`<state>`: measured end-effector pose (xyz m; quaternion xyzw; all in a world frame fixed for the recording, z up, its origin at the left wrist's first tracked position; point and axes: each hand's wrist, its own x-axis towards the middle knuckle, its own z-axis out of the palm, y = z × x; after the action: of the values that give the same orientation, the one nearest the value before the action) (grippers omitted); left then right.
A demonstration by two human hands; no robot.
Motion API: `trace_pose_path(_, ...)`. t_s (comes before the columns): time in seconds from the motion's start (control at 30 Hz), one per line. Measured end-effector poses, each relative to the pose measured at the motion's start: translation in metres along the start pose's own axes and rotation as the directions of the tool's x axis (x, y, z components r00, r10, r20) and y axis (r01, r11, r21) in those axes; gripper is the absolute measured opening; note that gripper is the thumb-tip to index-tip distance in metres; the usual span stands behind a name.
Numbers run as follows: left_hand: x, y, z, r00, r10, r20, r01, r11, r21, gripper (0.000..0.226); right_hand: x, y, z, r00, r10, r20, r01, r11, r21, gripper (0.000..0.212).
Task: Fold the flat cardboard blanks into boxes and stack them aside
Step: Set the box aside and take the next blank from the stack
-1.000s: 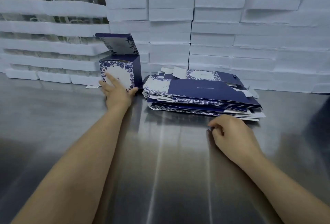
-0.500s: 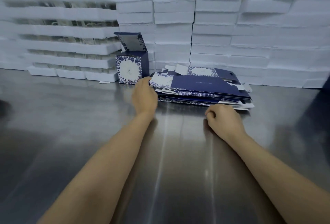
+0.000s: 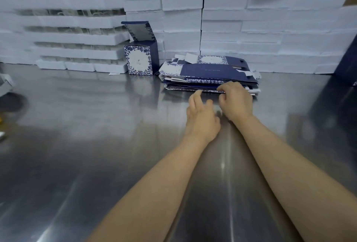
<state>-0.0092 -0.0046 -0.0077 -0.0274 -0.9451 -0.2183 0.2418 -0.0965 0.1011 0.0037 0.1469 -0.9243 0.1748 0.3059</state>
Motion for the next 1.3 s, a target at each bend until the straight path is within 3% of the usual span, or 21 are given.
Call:
trace_pose_path(0.13, 0.006, 0.001, 0.007, 0.999, 0.041, 0.014, -0.042, 0.999, 0.033, 0.041, 0.01, -0.001, 0.02, 0.972, 0.075, 0.224, -0.027, 0.977, -0.21, 0.06)
trace_pose_path(0.5, 0.01, -0.003, 0.013, 0.998, -0.002, 0.065, 0.001, 1.0, 0.009, 0.04, 0.026, 0.005, 0.03, 0.95, 0.099, 0.296, -0.07, 0.992, -0.107, 0.064)
trace_pose_path(0.7, 0.01, -0.004, 0.013, 0.996, -0.006, 0.085, 0.005, 1.0, 0.003, 0.036, 0.025, 0.003, 0.028, 0.942, 0.118, 0.315, -0.071, 0.985, -0.157, 0.068)
trace_pose_path(0.9, 0.011, -0.005, 0.014, 0.994, -0.011, 0.107, 0.01, 1.0, 0.007, 0.035, 0.025, -0.001, 0.024, 0.974, 0.064, 0.217, -0.018, 0.978, -0.207, 0.055)
trace_pose_path(1.13, 0.012, -0.006, 0.015, 0.993, 0.015, 0.116, -0.014, 1.0, -0.004, 0.032, 0.026, 0.003, 0.027, 0.963, 0.072, 0.259, -0.002, 0.965, -0.264, 0.067)
trace_pose_path(1.2, 0.014, -0.007, 0.015, 0.993, 0.028, 0.113, -0.025, 0.999, -0.029, 0.031, 0.025, 0.001, 0.026, 0.978, 0.063, 0.198, -0.017, 0.974, -0.225, 0.068)
trace_pose_path(1.3, 0.017, -0.009, 0.014, 0.994, 0.028, 0.109, -0.019, 0.997, -0.081, 0.036, 0.021, -0.003, 0.019, 1.0, -0.018, -0.007, 0.017, 0.986, -0.167, 0.066)
